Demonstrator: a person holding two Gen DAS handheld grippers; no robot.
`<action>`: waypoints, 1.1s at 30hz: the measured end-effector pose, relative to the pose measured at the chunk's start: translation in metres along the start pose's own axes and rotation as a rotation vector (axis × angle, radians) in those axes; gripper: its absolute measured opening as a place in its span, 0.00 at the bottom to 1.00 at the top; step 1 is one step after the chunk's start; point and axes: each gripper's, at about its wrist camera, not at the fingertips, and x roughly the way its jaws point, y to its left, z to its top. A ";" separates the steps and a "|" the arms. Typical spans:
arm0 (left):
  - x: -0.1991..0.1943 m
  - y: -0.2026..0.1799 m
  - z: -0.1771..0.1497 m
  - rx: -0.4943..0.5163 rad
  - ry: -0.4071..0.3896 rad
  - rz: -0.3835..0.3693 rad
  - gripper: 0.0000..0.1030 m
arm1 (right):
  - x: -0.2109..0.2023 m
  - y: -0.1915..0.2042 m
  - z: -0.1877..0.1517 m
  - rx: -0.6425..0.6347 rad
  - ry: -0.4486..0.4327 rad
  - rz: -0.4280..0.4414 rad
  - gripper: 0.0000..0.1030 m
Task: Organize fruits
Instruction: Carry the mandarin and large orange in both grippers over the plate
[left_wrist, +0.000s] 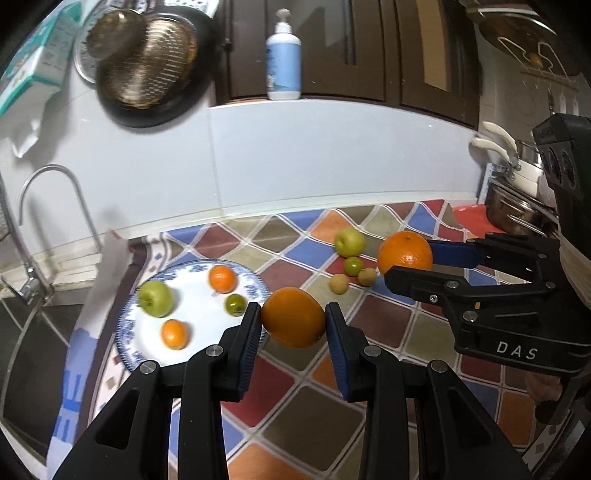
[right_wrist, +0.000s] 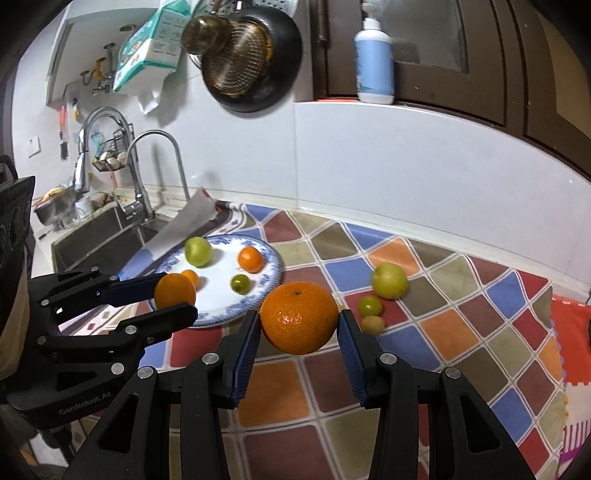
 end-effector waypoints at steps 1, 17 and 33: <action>-0.003 0.003 -0.001 -0.003 -0.004 0.011 0.34 | 0.000 0.004 0.001 -0.004 -0.002 0.004 0.42; -0.030 0.068 -0.007 -0.047 -0.024 0.137 0.34 | 0.024 0.067 0.021 -0.049 -0.009 0.095 0.42; 0.007 0.124 -0.005 -0.064 0.013 0.192 0.34 | 0.087 0.101 0.051 -0.103 0.026 0.147 0.42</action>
